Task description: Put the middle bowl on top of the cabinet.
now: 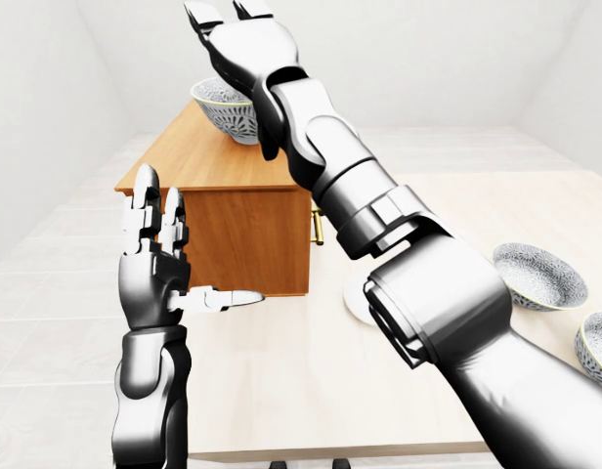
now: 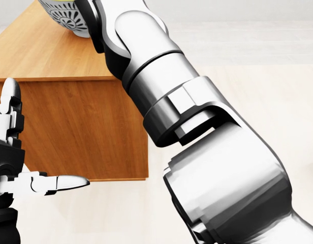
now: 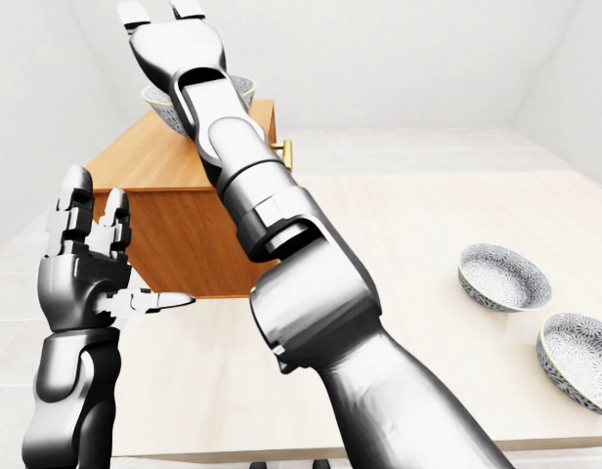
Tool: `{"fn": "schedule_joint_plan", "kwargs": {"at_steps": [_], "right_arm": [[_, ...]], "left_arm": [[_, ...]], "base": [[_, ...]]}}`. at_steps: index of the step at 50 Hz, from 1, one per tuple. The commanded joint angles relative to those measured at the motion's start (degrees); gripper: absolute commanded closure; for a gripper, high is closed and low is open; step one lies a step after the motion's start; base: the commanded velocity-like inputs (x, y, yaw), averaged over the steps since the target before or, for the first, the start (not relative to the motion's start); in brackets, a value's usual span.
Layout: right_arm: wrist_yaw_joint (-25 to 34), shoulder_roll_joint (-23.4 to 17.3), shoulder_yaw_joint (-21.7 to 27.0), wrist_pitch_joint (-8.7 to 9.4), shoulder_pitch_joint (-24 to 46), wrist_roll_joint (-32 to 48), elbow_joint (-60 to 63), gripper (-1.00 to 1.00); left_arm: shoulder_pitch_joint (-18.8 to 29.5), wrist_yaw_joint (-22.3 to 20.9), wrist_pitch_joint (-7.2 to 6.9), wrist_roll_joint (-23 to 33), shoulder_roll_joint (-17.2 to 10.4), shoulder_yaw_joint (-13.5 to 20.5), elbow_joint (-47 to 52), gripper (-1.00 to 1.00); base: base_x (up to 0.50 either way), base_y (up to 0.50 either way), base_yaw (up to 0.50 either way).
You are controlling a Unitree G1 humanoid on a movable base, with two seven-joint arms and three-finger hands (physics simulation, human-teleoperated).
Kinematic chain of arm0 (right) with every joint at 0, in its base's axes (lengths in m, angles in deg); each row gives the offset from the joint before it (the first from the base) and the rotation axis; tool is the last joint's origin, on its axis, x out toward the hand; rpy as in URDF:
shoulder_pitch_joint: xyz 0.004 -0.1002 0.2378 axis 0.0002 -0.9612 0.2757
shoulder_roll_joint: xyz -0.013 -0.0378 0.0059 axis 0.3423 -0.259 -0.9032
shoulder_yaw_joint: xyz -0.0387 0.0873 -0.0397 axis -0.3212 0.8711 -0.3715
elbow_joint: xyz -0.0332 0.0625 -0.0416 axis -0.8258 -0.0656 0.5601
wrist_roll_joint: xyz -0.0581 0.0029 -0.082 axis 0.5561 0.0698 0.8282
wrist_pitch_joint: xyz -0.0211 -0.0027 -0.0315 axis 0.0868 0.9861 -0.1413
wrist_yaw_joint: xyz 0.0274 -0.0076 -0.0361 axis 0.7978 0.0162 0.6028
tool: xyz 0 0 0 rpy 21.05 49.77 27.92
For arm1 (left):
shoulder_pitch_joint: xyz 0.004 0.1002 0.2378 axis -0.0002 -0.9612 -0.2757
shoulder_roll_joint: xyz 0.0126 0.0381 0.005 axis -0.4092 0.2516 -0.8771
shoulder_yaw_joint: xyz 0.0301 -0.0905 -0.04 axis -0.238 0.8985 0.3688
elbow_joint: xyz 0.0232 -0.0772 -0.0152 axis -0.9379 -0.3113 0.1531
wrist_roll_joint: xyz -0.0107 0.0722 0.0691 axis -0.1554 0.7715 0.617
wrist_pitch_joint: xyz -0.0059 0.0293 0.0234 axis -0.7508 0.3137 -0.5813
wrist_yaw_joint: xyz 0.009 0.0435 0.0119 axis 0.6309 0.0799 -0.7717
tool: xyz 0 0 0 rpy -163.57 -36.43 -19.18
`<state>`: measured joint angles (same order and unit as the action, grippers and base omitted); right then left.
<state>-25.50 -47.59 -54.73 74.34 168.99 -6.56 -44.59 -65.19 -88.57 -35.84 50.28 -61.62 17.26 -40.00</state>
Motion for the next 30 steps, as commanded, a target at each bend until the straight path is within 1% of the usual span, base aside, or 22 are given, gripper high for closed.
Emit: {"fn": "schedule_joint_plan", "kwargs": {"at_steps": [1,4,5,8,10,12,16,18,22,25,30], "right_arm": [[5.1,-0.1,-3.5,1.39,-8.1,1.0,9.5,-1.0],[9.6,-0.2,-3.7,1.39,-12.5,1.6,18.8,-1.0],[11.7,-0.4,-4.9,1.39,-14.8,3.1,22.9,-1.0],[16.3,-0.6,-5.1,1.39,-19.3,5.3,32.3,-1.0],[18.0,-0.7,-5.1,1.39,-21.2,6.9,35.5,-1.0],[21.1,-1.2,-5.8,1.39,-24.1,9.7,40.7,-1.0],[26.9,-2.2,-5.2,1.39,-31.8,14.1,52.6,-1.0],[30.5,-2.6,-5.2,1.39,-34.4,16.5,58.7,-1.0],[36.2,-2.9,-4.8,1.39,-37.7,20.9,67.0,-1.0],[38.4,-3.0,-4.1,1.39,-39.8,23.2,72.3,-1.0],[38.4,-3.8,-2.8,1.39,-41.7,27.1,82.0,-1.0]], "left_arm": [[0.0,-0.1,0.0,-0.2,0.3,0.8,0.0,-1.0],[-0.1,-0.1,0.0,0.1,0.2,0.3,0.0,-1.0],[-0.1,-0.2,0.0,0.0,0.2,0.3,0.2,-1.0],[0.1,-0.1,0.0,0.2,0.3,0.4,0.0,-1.0],[0.1,-0.1,0.0,0.3,0.3,0.3,-0.3,-1.0],[0.0,0.0,0.0,0.3,0.3,0.5,0.0,-1.0],[-0.2,-0.1,0.0,0.4,0.3,0.4,-0.1,-1.0],[-0.3,-0.3,0.0,0.6,0.2,0.3,0.2,-1.0],[-0.3,0.0,0.0,0.8,0.3,0.2,0.3,-1.0],[-0.3,-0.2,0.0,1.0,0.4,0.2,-0.3,-1.0],[-0.5,-0.1,0.0,1.2,0.4,0.1,0.2,-1.0]], "base": [[0.0,0.0,0.0],[0.0,0.0,0.0],[0.0,0.0,0.0],[0.0,0.0,0.0],[0.0,0.0,0.0],[0.0,0.0,0.0],[0.0,0.0,0.0],[0.0,0.0,0.0],[0.0,0.0,0.0],[0.0,0.0,0.0],[0.0,0.0,0.0]]}}
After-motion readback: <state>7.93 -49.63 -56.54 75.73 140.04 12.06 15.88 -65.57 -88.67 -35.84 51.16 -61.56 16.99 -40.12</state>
